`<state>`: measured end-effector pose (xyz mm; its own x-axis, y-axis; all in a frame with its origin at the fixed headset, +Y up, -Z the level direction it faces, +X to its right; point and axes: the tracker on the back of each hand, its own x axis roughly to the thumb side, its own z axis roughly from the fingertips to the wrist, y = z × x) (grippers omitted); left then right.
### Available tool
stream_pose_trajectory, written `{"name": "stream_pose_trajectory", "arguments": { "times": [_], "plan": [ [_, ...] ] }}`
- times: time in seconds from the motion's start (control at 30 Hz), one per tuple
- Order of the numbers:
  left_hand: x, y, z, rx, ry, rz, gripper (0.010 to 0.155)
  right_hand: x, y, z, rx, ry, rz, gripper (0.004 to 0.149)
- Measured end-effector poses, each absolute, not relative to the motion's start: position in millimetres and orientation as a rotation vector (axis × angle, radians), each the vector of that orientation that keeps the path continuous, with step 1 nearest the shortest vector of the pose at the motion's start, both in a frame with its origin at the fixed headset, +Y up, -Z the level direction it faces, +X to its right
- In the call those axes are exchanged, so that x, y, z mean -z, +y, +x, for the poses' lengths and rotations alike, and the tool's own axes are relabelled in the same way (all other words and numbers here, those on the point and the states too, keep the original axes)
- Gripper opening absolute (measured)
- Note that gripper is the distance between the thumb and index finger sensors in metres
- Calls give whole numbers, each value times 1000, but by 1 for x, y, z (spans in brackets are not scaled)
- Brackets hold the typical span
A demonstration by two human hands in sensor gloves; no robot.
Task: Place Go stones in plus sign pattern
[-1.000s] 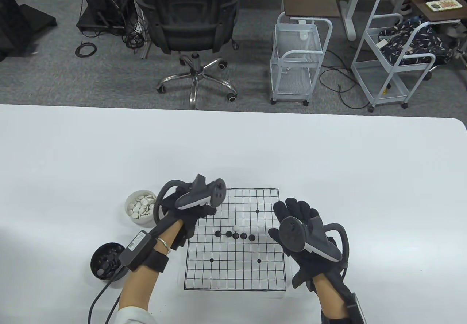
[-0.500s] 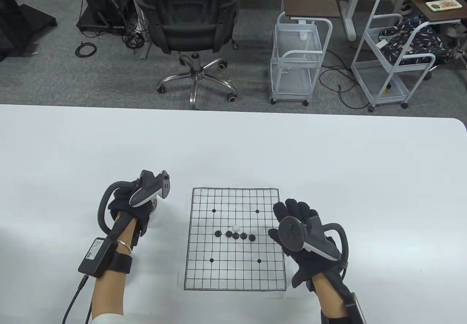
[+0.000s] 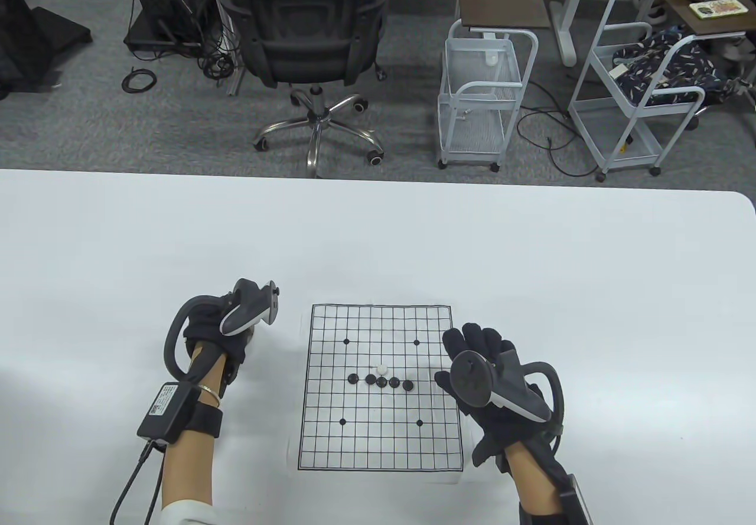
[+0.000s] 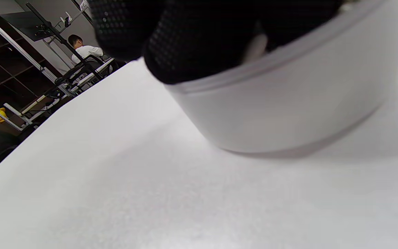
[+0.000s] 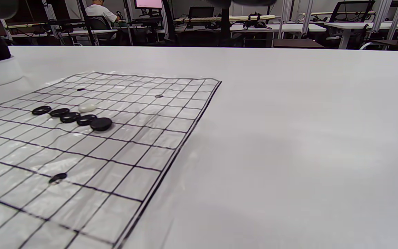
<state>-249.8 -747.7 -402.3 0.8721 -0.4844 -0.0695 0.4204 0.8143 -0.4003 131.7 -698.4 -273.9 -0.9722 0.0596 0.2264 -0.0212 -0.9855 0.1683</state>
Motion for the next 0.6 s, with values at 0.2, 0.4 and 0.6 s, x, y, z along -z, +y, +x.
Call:
{"name": "stream_pose_trajectory", "arguments": {
  "times": [0.2,0.4,0.6],
  "plan": [
    [404,-748,-251,469,155,-379,43,274,-698,132,-3069,258,358,72],
    [398,-731,-247,445,122,-287,44,273,-697,132,-3069,252,363,72],
    [392,-698,-218,131,-18,-235,45,273,-695,131,-3063,238,374,72]
  ]
}}
